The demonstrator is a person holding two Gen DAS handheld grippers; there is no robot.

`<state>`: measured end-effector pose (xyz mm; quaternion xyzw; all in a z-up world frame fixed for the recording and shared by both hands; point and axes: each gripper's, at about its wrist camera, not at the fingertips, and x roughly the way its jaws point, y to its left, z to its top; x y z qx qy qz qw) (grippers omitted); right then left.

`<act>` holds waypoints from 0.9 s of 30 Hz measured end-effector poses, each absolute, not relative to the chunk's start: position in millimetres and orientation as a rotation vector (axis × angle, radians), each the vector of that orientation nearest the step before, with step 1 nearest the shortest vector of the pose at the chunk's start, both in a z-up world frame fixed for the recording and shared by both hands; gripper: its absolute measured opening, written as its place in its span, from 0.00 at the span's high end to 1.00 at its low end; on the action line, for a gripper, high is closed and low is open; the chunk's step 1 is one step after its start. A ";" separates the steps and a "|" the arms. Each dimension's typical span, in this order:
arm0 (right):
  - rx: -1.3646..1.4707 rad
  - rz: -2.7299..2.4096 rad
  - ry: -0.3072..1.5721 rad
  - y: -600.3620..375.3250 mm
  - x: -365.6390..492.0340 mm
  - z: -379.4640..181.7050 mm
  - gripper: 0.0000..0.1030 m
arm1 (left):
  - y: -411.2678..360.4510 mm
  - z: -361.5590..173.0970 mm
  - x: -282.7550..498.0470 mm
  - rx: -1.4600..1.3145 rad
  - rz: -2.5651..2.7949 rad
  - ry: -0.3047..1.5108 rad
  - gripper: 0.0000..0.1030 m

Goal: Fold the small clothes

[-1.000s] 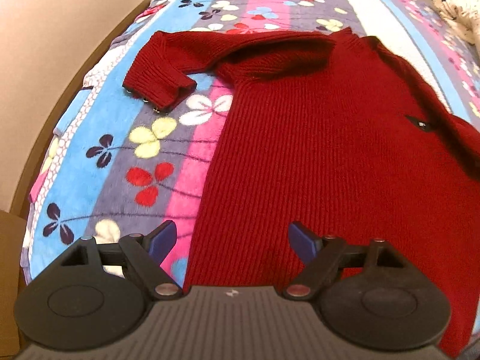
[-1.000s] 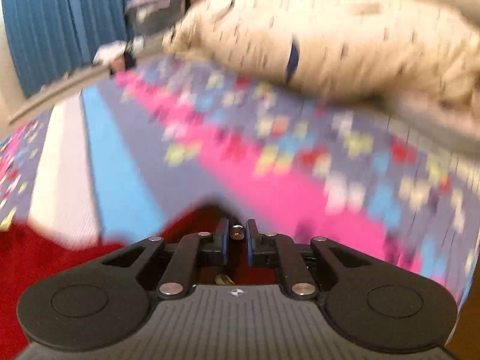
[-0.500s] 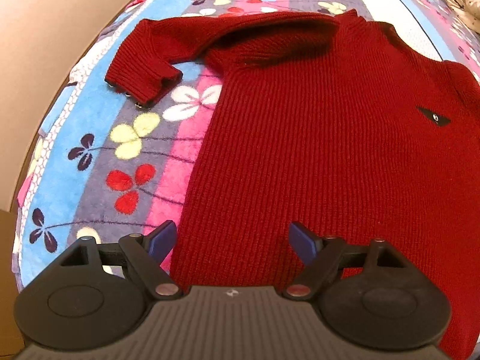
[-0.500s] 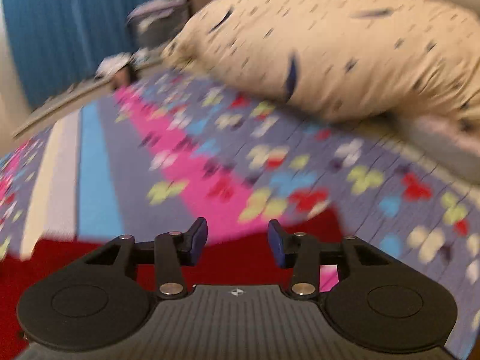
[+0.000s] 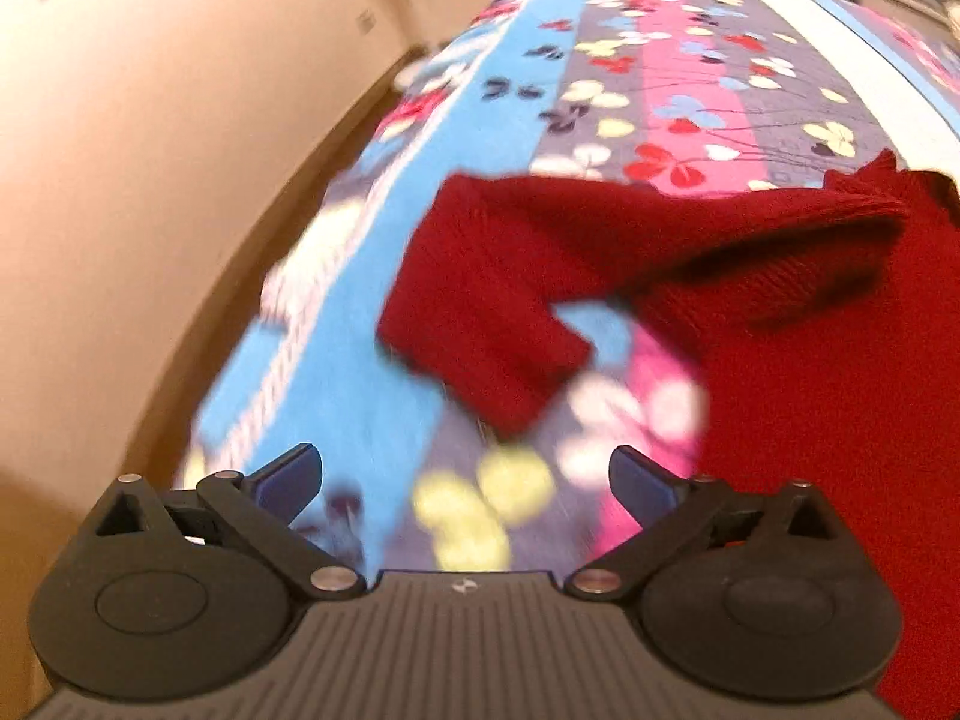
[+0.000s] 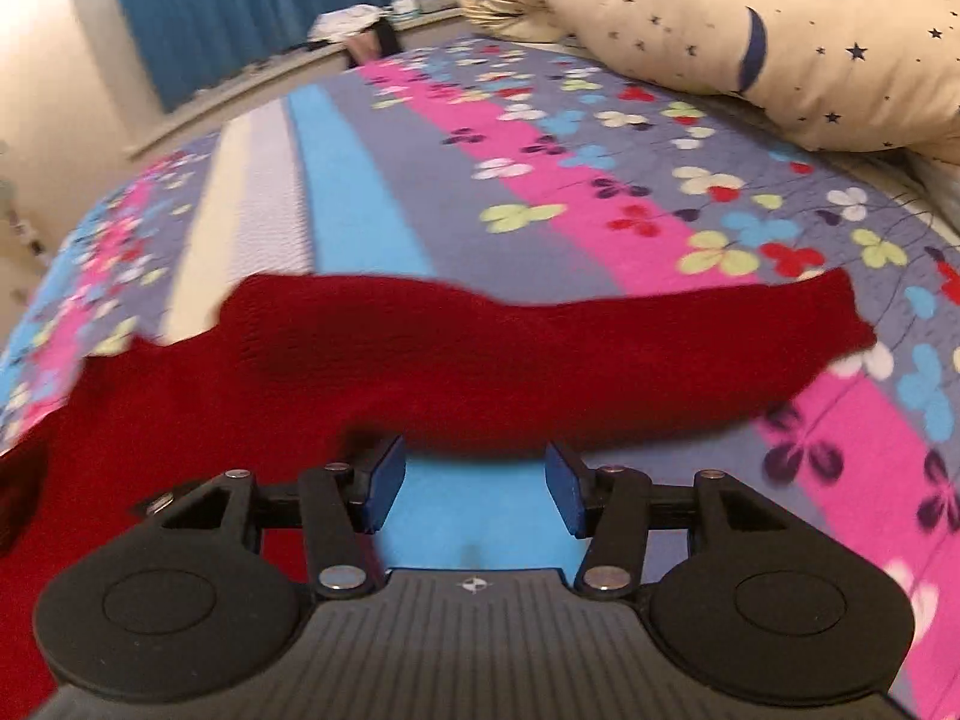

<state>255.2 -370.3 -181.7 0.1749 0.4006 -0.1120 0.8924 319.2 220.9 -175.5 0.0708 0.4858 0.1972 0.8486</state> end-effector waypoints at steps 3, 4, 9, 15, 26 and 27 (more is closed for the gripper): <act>0.417 -0.211 0.849 -352.6 223.3 -170.3 0.45 | 228.1 -191.2 347.7 0.298 0.363 1.023 0.01; 0.432 -0.214 0.853 -348.3 214.3 -167.3 0.45 | 231.0 -197.7 355.3 0.318 0.327 1.034 0.01; 0.537 -0.296 0.896 -326.0 176.2 -164.6 0.45 | 246.9 -226.9 386.6 0.283 0.210 1.122 0.26; 0.454 -0.290 0.875 -297.5 175.7 -151.4 0.45 | 275.9 -127.3 363.7 -0.017 0.097 1.009 0.97; 0.411 -0.181 0.874 -246.7 174.4 -143.2 0.45 | 463.3 -7.7 419.9 -0.102 0.868 0.685 0.92; 0.407 -0.178 0.877 -244.6 173.0 -142.6 0.45 | 477.5 -10.5 421.4 -0.169 0.871 0.709 0.88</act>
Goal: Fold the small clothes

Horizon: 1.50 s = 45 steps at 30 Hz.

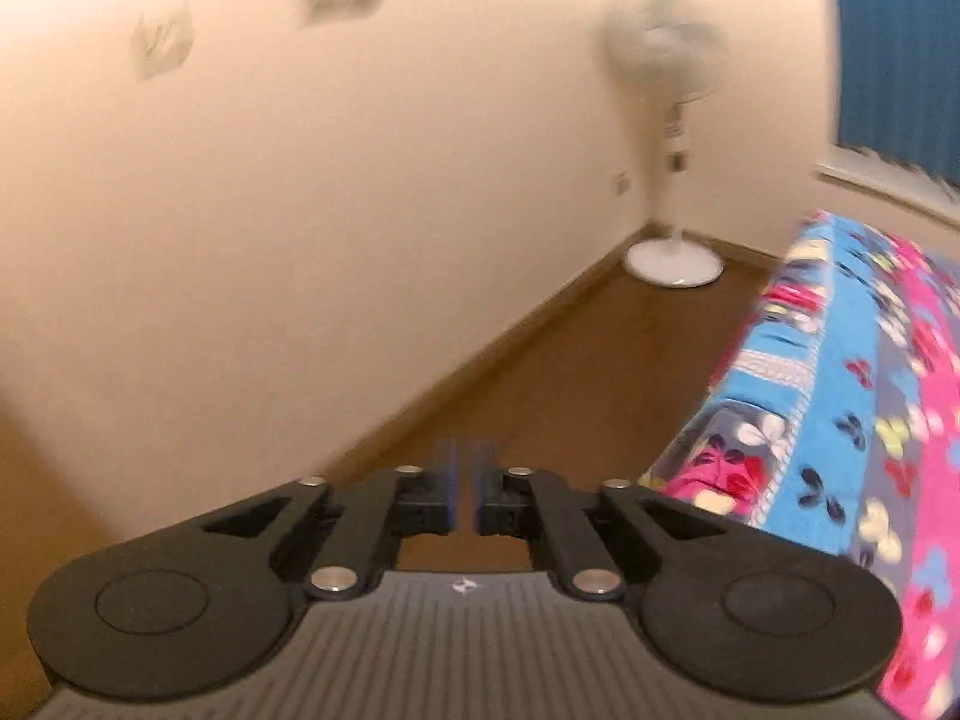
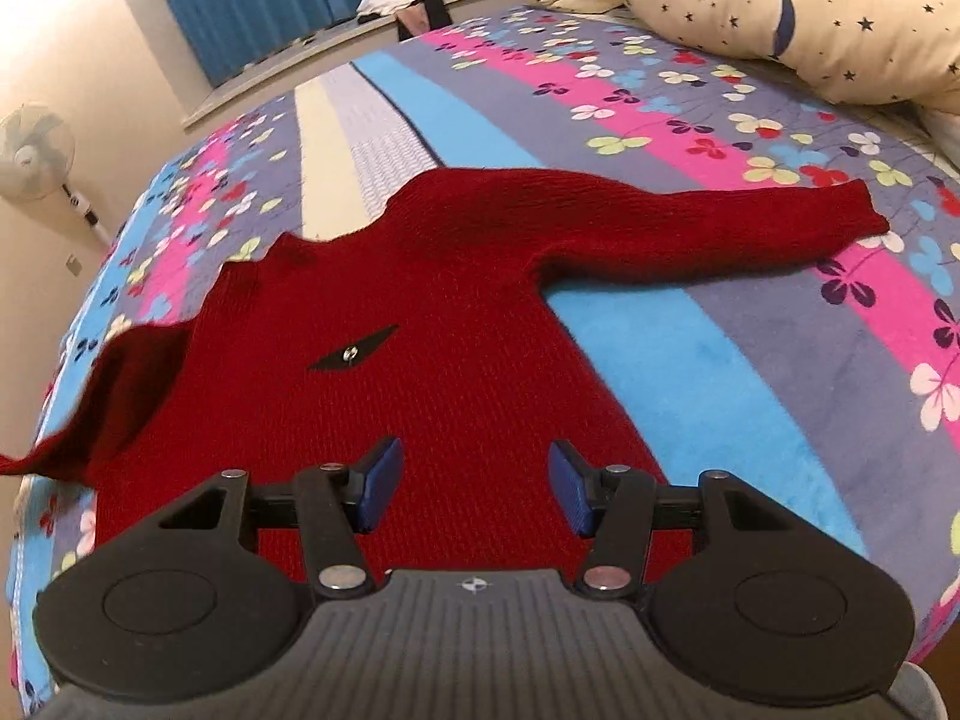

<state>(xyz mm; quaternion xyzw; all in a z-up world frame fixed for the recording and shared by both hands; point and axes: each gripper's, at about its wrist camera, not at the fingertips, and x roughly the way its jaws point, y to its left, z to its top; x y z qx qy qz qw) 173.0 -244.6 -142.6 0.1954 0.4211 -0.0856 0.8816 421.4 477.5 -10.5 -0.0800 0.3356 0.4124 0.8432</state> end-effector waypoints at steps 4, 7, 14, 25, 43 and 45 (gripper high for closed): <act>0.401 -0.185 0.903 -245.3 172.5 -146.8 0.45 | 482.6 -39.4 411.1 -0.259 0.793 0.754 0.28; 0.417 -0.191 0.933 -244.0 177.7 -155.0 0.45 | 453.0 -73.7 399.2 -0.183 0.675 0.814 0.16; 0.381 -0.164 0.938 -232.2 182.6 -161.5 0.45 | 377.5 -149.8 351.2 -0.168 0.380 1.021 0.16; 0.398 -0.147 0.987 -222.2 191.6 -178.2 0.45 | 299.4 -239.8 362.8 0.043 0.451 1.088 0.09; 0.426 -0.194 0.960 -259.1 197.9 -196.7 0.42 | 369.0 -201.3 459.6 -0.190 0.707 1.015 0.12; 0.446 -0.202 0.954 -267.0 201.5 -201.1 0.40 | 357.3 -204.3 436.4 -0.232 0.620 1.030 0.12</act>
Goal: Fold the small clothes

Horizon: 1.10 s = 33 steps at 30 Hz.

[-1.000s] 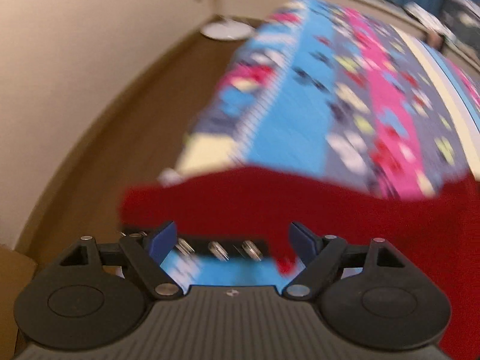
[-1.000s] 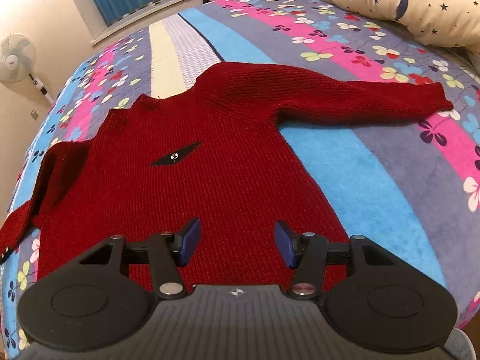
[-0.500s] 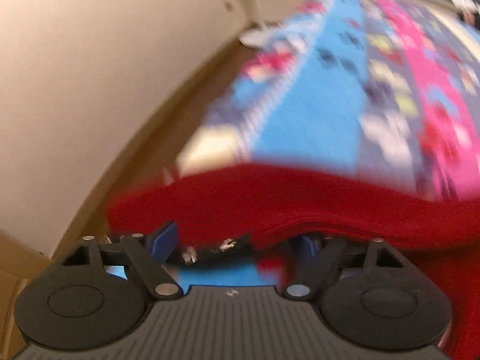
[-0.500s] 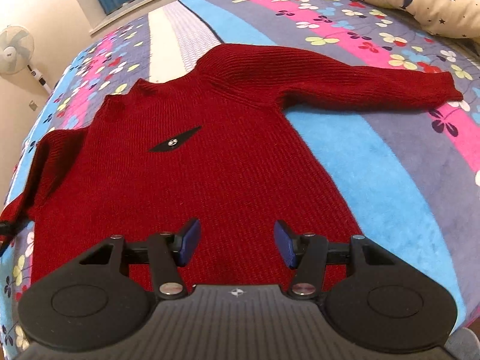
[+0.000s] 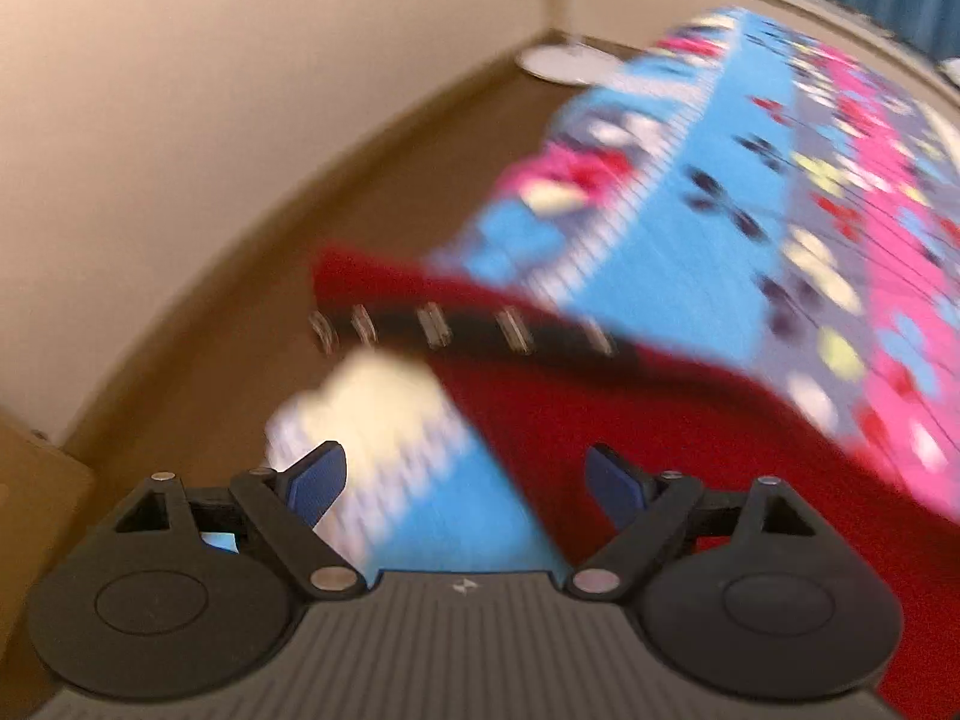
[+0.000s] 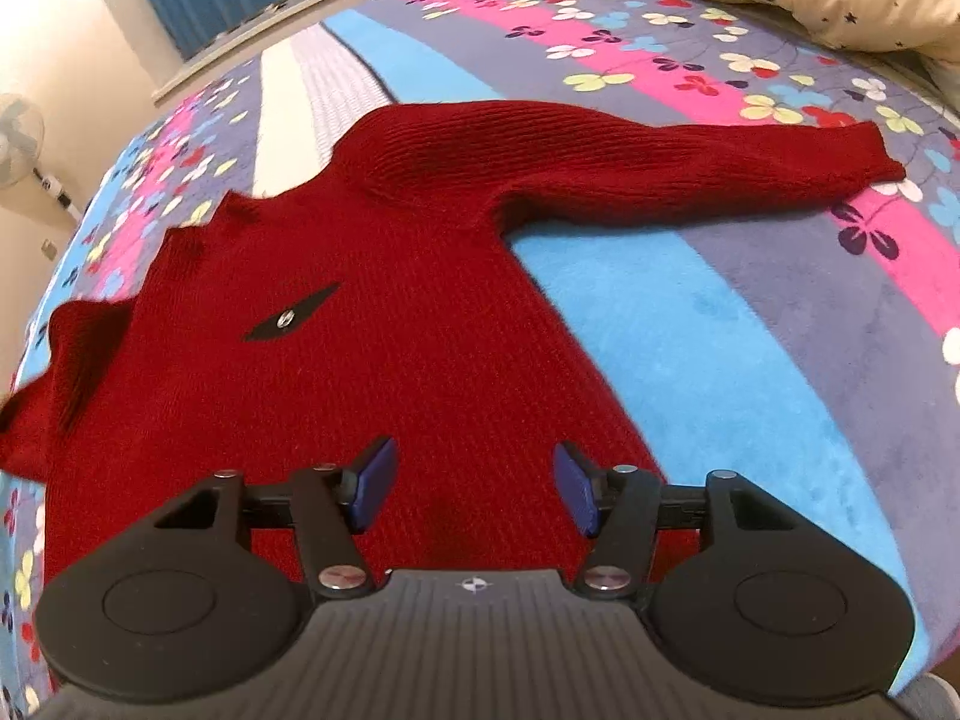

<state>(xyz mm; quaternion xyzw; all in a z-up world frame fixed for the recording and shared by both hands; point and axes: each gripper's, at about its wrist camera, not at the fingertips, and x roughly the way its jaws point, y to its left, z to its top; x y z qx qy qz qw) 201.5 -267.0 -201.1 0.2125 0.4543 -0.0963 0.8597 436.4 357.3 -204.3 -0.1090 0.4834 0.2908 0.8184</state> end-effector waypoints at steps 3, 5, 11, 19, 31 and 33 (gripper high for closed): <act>0.491 -0.226 0.958 -278.1 205.2 -209.8 0.40 | 334.5 -210.7 413.9 -0.293 0.476 1.067 0.12; 0.522 -0.237 0.963 -280.2 206.5 -212.2 0.40 | 326.0 -215.7 407.6 -0.367 0.423 1.072 0.11; 0.491 -0.195 0.954 -266.9 201.7 -204.8 0.40 | 351.4 -248.4 447.1 -0.606 0.523 1.078 0.03; 0.471 -0.224 0.941 -271.1 205.0 -199.3 0.40 | 367.2 -198.3 423.8 -0.602 0.614 0.931 0.87; 0.504 -0.177 0.922 -265.1 210.7 -194.6 0.40 | 438.7 -220.5 338.0 -0.786 0.794 0.862 0.11; 0.480 -0.176 0.913 -265.7 209.3 -187.3 0.40 | 459.4 -219.1 337.4 -0.770 0.847 0.866 0.10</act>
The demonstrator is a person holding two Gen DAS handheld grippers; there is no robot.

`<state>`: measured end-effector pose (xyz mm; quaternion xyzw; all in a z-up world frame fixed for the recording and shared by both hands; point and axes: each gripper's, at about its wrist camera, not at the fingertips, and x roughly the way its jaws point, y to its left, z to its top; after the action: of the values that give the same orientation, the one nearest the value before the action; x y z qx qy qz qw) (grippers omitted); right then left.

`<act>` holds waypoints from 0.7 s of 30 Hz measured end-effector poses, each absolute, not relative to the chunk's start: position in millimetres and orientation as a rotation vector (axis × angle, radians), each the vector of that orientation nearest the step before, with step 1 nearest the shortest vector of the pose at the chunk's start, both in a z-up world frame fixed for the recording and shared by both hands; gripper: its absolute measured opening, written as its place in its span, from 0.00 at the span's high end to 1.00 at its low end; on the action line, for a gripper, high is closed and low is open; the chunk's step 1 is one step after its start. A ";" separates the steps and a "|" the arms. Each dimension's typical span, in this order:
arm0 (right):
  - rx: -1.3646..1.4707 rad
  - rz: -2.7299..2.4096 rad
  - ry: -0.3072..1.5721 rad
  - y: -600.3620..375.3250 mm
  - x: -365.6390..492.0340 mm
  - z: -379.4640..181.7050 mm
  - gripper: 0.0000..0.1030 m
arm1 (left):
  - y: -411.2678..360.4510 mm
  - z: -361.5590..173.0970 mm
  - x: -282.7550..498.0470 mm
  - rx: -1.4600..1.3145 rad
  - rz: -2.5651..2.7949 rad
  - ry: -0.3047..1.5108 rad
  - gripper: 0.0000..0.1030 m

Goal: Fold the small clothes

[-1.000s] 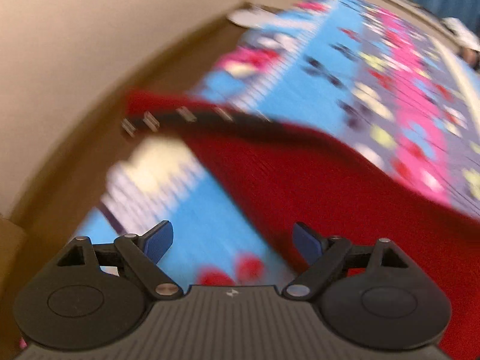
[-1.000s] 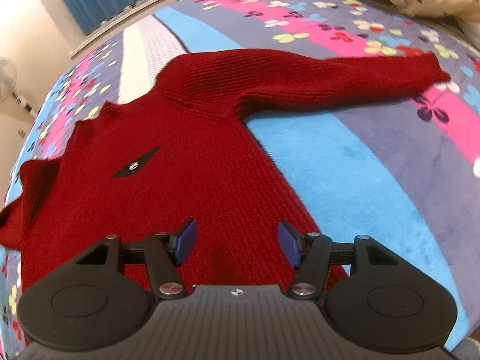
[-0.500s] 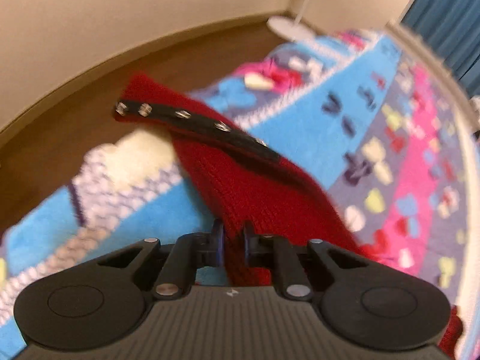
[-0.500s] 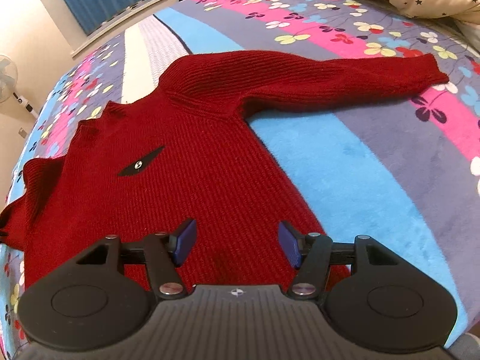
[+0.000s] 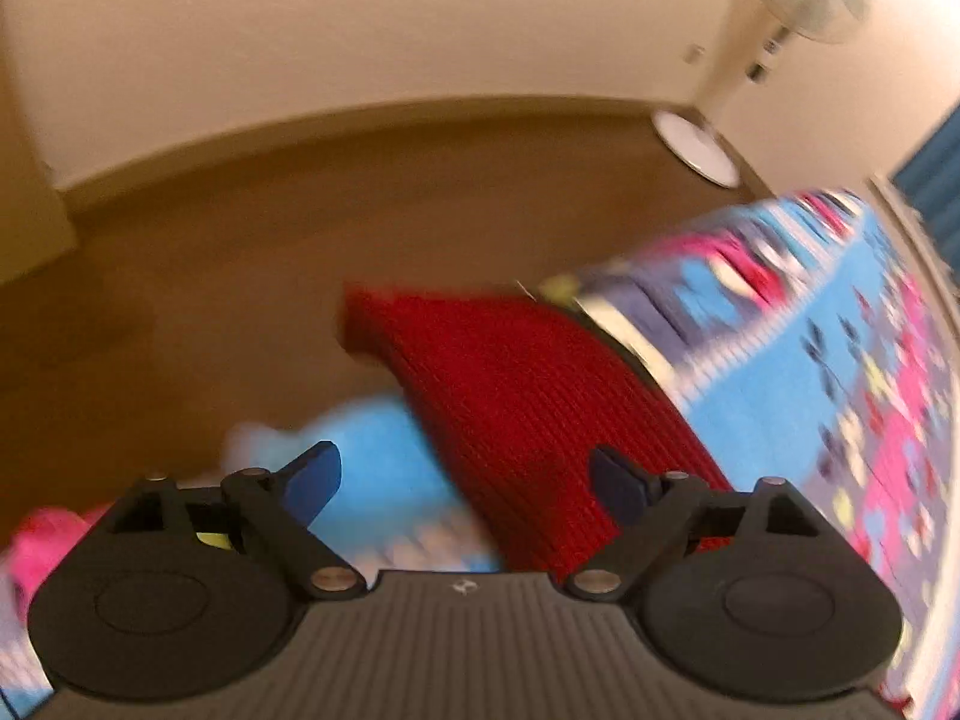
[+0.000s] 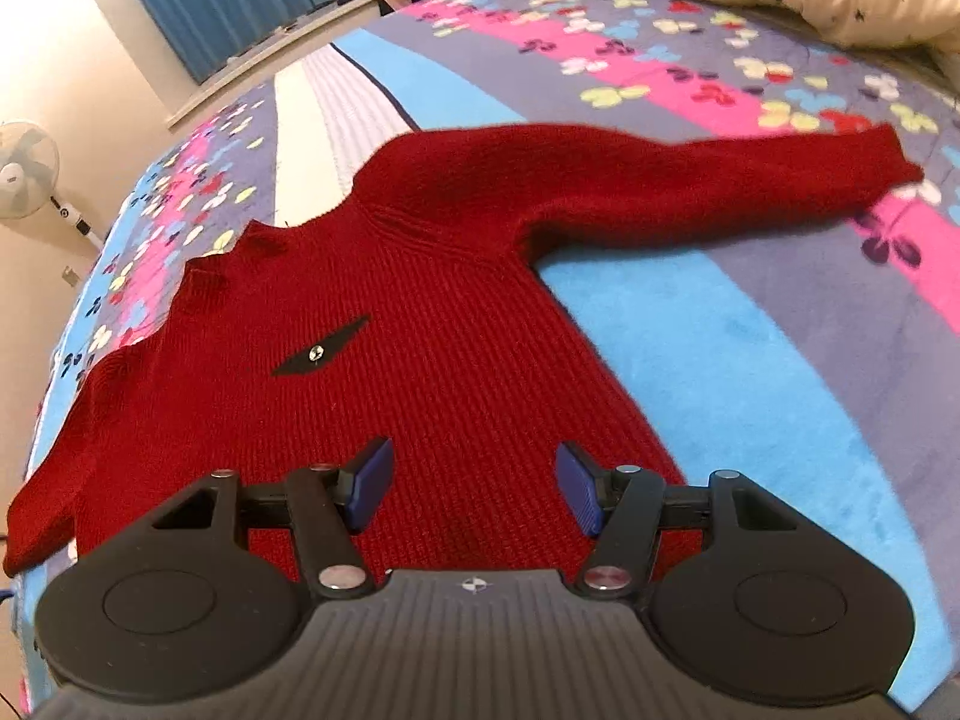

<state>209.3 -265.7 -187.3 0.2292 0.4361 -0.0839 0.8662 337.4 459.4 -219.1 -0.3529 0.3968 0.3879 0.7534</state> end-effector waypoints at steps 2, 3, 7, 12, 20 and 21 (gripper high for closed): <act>0.476 -0.187 0.907 -268.8 208.4 -182.4 0.40 | 481.7 -223.6 341.9 -0.791 0.873 0.923 0.10; 0.480 -0.196 0.906 -270.3 207.6 -180.2 0.40 | 491.1 -226.3 344.4 -0.798 0.884 0.956 0.10; 0.473 -0.205 0.904 -266.7 204.7 -172.5 0.40 | 513.0 -228.2 340.0 -0.882 0.843 0.955 0.10; 0.426 -0.188 0.918 -249.7 208.3 -166.5 0.40 | 520.2 -240.3 343.5 -0.964 0.752 0.945 0.10; 0.374 -0.173 0.917 -229.5 218.4 -157.7 0.39 | 510.9 -241.2 354.5 -0.835 0.763 0.936 0.10; 0.374 -0.175 0.923 -228.0 219.6 -159.0 0.39 | 510.9 -241.4 355.3 -0.832 0.761 0.938 0.10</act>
<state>219.6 -228.0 -159.0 0.1790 0.4423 -0.0836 0.8748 355.3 510.9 -241.4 -0.3797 0.4279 0.3474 0.7430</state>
